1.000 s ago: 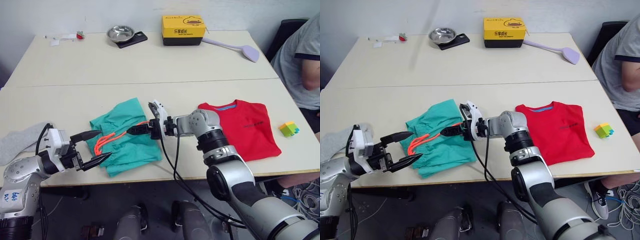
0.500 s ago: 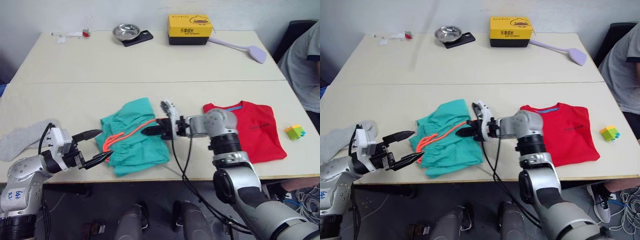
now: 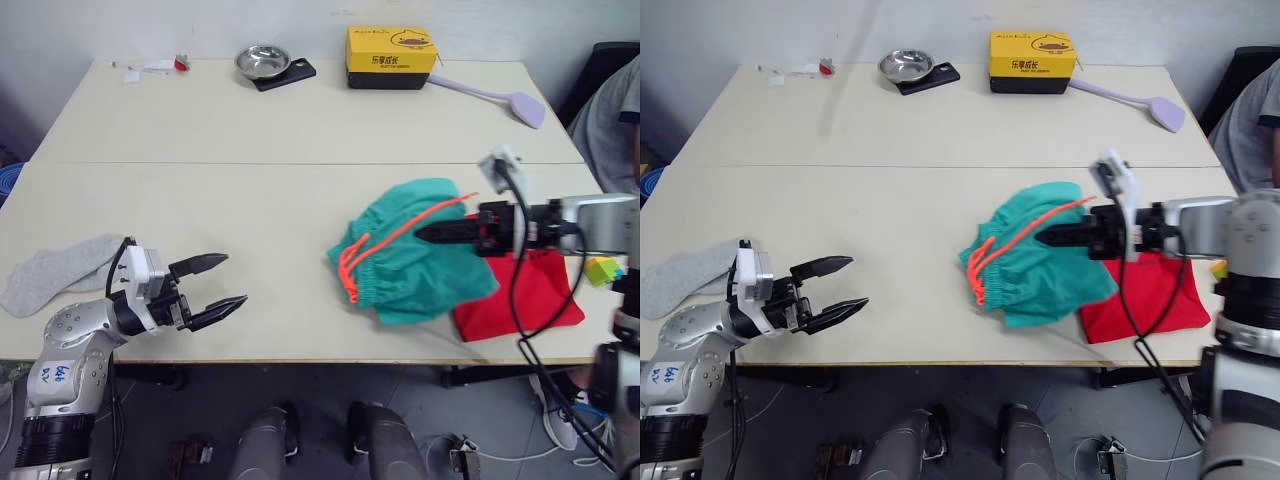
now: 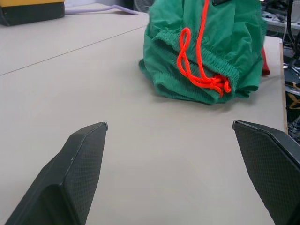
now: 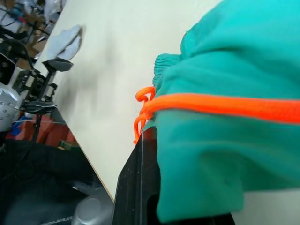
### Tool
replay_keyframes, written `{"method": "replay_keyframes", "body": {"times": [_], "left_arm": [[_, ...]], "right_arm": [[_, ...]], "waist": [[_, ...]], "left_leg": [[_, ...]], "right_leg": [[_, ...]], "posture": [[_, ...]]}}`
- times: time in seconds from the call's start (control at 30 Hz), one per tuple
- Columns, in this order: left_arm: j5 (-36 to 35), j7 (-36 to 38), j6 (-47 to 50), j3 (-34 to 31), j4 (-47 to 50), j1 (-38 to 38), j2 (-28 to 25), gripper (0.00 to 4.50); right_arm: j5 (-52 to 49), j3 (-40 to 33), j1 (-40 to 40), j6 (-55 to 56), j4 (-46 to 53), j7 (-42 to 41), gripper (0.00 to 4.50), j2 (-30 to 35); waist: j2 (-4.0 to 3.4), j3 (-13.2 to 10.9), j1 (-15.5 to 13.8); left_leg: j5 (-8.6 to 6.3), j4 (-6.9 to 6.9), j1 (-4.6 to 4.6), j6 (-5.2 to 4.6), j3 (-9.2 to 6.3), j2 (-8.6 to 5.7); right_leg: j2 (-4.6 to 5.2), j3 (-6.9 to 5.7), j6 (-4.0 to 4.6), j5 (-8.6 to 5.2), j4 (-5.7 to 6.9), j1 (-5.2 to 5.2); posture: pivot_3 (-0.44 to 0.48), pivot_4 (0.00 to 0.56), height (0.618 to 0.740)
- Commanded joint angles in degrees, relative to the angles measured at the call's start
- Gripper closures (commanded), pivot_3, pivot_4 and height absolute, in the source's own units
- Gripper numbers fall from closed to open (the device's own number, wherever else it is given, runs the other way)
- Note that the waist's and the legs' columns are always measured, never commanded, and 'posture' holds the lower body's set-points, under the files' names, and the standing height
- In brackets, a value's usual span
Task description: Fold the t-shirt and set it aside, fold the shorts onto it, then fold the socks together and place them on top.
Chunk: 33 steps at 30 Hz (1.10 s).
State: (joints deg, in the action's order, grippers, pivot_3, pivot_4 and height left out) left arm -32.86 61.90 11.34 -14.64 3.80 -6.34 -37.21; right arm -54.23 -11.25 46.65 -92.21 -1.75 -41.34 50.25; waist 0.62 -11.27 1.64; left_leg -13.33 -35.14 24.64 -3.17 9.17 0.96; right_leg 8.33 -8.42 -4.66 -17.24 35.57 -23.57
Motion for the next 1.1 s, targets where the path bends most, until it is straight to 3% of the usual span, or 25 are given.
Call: {"method": "replay_keyframes", "body": {"times": [0.03, 0.2, 0.37, 0.6, 0.8, 1.1], "left_arm": [[-1.43, 0.59, 0.81, -1.04, 0.39, -2.24, -1.28, 0.00], [-0.57, 2.00, 0.71, 0.20, -2.24, -5.47, -1.09, 0.00], [-0.22, 2.49, 0.44, 1.14, -3.15, -6.85, -0.49, 0.00], [-0.76, 1.99, 0.75, 0.40, -2.27, -5.59, -0.98, 0.00], [-0.81, 1.92, 0.78, 0.29, -2.12, -5.16, -1.03, 0.00], [-0.73, 2.24, 0.61, -0.21, -2.43, -5.22, -1.57, 0.00]], "right_arm": [[-1.00, -2.35, -2.01, -0.23, 0.05, -3.38, 4.47, 6.55], [3.45, 0.21, -6.15, 5.57, -4.20, -8.57, 4.47, 15.05], [12.53, 6.10, -6.81, 16.48, -14.49, -13.56, 4.47, 19.43], [20.13, 8.04, -4.31, 24.80, -27.59, -18.04, 4.47, 18.97], [24.24, 6.54, -6.24, 33.37, -32.86, -17.59, 4.47, 13.07], [17.80, -0.87, -13.47, 35.08, -20.38, -24.73, 4.47, 10.75]], "waist": [[0.00, -0.01, -0.08], [-0.02, -0.01, -0.15], [-0.03, -0.03, -0.05], [-0.11, -0.07, -0.08], [-0.11, -0.07, 0.02], [-0.25, -0.15, -0.13]], "left_leg": [[0.02, -0.02, 0.00, -0.05, 0.00, 0.00], [-0.17, -0.06, 0.00, -0.10, 0.00, 0.00], [-0.08, -0.12, -0.01, 0.04, 0.13, -0.03], [0.04, -0.14, -0.01, -0.13, 0.24, -0.02], [-0.06, -0.28, -0.02, 0.02, 0.25, -0.02], [0.02, -0.46, -0.02, -0.21, 0.24, -0.01]], "right_leg": [[0.00, 0.00, 0.00, 0.00, 0.00, 0.00], [0.02, 0.01, -0.07, 0.05, 0.01, 0.03], [0.03, 0.08, -0.14, 0.08, -0.02, 0.02], [0.01, 0.14, -0.14, 0.09, -0.01, -0.02], [0.01, 0.16, -0.17, 0.11, 0.05, 0.01], [0.01, 0.17, -0.18, 0.15, 0.16, 0.05]], "posture": [[0.000, 0.150, 0.740], [0.000, 0.150, 0.740], [0.000, 0.150, 0.740], [0.000, 0.150, 0.740], [0.000, 0.150, 0.740], [0.000, 0.150, 0.740]]}}
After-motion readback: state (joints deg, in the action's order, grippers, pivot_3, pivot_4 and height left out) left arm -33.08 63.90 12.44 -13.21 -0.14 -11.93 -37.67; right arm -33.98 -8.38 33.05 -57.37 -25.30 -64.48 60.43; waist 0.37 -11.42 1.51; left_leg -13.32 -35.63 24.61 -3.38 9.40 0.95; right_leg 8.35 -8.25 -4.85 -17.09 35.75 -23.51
